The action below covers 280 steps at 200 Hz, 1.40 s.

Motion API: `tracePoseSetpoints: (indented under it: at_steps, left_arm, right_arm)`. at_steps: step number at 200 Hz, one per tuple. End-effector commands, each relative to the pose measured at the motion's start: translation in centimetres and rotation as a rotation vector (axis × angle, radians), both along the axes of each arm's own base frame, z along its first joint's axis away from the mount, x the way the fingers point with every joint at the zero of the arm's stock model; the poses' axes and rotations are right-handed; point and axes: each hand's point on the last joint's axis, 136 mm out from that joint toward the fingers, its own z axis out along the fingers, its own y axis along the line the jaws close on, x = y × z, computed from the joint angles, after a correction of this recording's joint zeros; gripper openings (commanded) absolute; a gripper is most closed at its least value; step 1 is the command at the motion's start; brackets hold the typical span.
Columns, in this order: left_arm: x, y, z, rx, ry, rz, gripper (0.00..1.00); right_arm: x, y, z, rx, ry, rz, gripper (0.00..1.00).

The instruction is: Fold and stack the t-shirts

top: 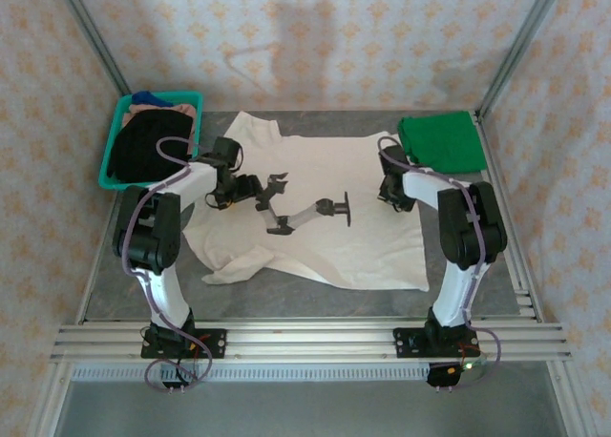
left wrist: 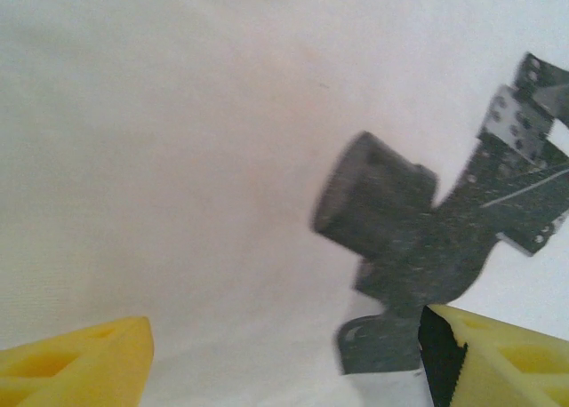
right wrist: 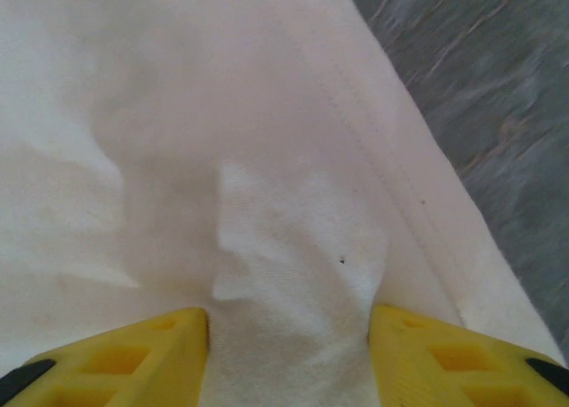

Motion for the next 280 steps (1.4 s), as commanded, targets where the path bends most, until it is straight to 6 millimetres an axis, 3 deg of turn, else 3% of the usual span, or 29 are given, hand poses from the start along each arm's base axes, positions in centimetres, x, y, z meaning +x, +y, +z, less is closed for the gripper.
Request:
tracePoseSetpoints:
  at_steps: [1, 53, 78, 97, 129, 156, 172, 204, 240, 255, 280]
  left_arm:
    - [-0.8, 0.8, 1.8, 0.020, -0.016, 0.021, 0.79]
    - [-5.0, 2.2, 0.6, 0.069, 0.034, 0.038, 0.80]
    - [-7.1, 4.1, -0.2, 0.097, 0.085, 0.078, 0.80]
    - [-9.3, 6.9, -1.5, 0.080, 0.141, 0.170, 0.77]
    - [-12.0, 8.4, -2.6, 0.104, 0.175, 0.195, 0.66]
    - [-13.1, 9.3, -2.6, 0.088, 0.167, 0.264, 0.57]
    - [-13.6, 9.9, -2.0, 0.072, 0.143, 0.305, 0.55]
    - [-14.3, 10.8, -0.3, 0.101, 0.106, 0.338, 0.54]
    - [-14.0, 10.8, 2.3, 0.084, 0.036, 0.344, 0.58]
    - [-13.7, 10.4, 3.8, 0.059, -0.017, 0.328, 0.64]
    - [-14.4, 9.3, 6.0, 0.061, -0.074, 0.267, 0.70]
  right_arm:
    - [-0.4, -2.8, -0.7, -0.052, 0.072, -0.022, 0.52]
    - [0.8, -0.2, 4.7, 0.075, -0.048, 0.055, 0.58]
    - [1.8, 0.2, 6.6, 0.086, -0.114, 0.064, 0.59]
    - [2.8, 0.2, 6.7, 0.078, -0.110, 0.066, 0.59]
    - [6.0, 0.2, 6.8, 0.079, -0.141, 0.060, 0.61]
    - [9.1, 1.6, 3.7, 0.110, -0.101, 0.089, 0.60]
    - [9.6, 3.6, 1.9, 0.138, -0.062, 0.124, 0.59]
    - [9.3, 6.5, 0.1, 0.123, -0.015, 0.167, 0.60]
    - [8.7, 9.3, 0.3, 0.155, 0.002, 0.215, 0.60]
    - [8.3, 8.7, 1.3, 0.102, 0.015, 0.203, 0.62]
    - [7.1, 5.0, 5.8, -0.055, -0.025, 0.153, 0.68]
